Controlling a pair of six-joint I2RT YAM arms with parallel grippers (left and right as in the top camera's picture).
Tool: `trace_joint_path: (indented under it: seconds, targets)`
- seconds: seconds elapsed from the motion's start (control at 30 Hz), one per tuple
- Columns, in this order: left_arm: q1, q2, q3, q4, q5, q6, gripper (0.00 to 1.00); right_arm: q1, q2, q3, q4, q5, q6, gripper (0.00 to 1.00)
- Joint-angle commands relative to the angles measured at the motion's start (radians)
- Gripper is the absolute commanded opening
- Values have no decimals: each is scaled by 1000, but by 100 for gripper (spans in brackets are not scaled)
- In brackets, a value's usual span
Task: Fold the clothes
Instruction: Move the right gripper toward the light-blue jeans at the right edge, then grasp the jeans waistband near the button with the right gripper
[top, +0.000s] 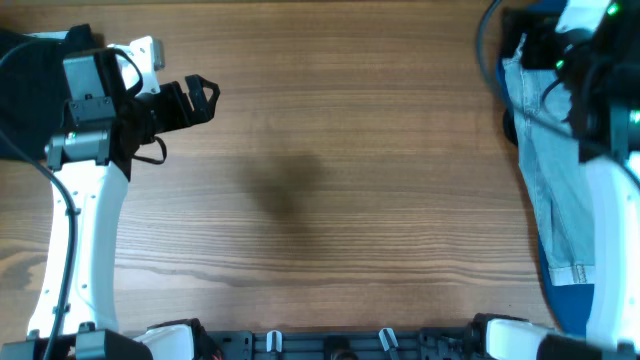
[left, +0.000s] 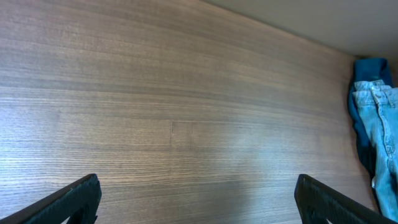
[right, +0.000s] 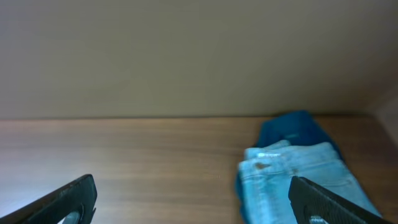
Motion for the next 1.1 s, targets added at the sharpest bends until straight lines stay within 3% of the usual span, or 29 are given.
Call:
trace_joint_path:
  seconds: [0.0, 0.3, 0.47, 0.67, 1.07]
  targets:
    - [-5, 8, 17, 20, 19, 2, 100, -86, 94, 20, 70, -42, -17, 100]
    - [-5, 9, 17, 45, 19, 2, 100, -330, 317, 20, 231, -120, -2, 100]
    - [-5, 10, 17, 44, 19, 2, 100, -405, 433, 19, 201, -242, -10, 95]
    - [-5, 10, 17, 45, 8, 2, 100, -321, 500, 19, 143, -216, -53, 98]
    - [-5, 10, 17, 44, 8, 2, 100, -93, 503, -8, 11, 296, 85, 99]
